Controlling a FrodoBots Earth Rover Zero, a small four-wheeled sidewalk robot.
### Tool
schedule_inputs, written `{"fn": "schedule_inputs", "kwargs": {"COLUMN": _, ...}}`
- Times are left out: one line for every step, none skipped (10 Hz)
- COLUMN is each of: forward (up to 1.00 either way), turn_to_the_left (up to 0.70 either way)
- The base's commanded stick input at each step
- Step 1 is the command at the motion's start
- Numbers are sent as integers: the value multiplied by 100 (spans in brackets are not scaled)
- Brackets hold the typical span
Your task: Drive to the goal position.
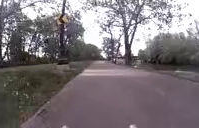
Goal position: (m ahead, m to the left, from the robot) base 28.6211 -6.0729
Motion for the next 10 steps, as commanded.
{"fn": "schedule_inputs", "kwargs": {"forward": 100, "turn_to_the_left": 0}}
{"fn": "schedule_inputs", "kwargs": {"forward": 100, "turn_to_the_left": 0}}
{"fn": "schedule_inputs", "kwargs": {"forward": 100, "turn_to_the_left": 0}}
{"fn": "schedule_inputs", "kwargs": {"forward": 100, "turn_to_the_left": 0}}
{"fn": "schedule_inputs", "kwargs": {"forward": 100, "turn_to_the_left": 0}}
{"fn": "schedule_inputs", "kwargs": {"forward": 100, "turn_to_the_left": 0}}
{"fn": "schedule_inputs", "kwargs": {"forward": 100, "turn_to_the_left": 0}}
{"fn": "schedule_inputs", "kwargs": {"forward": 100, "turn_to_the_left": 0}}
{"fn": "schedule_inputs", "kwargs": {"forward": 100, "turn_to_the_left": 0}}
{"fn": "schedule_inputs", "kwargs": {"forward": 100, "turn_to_the_left": 0}}
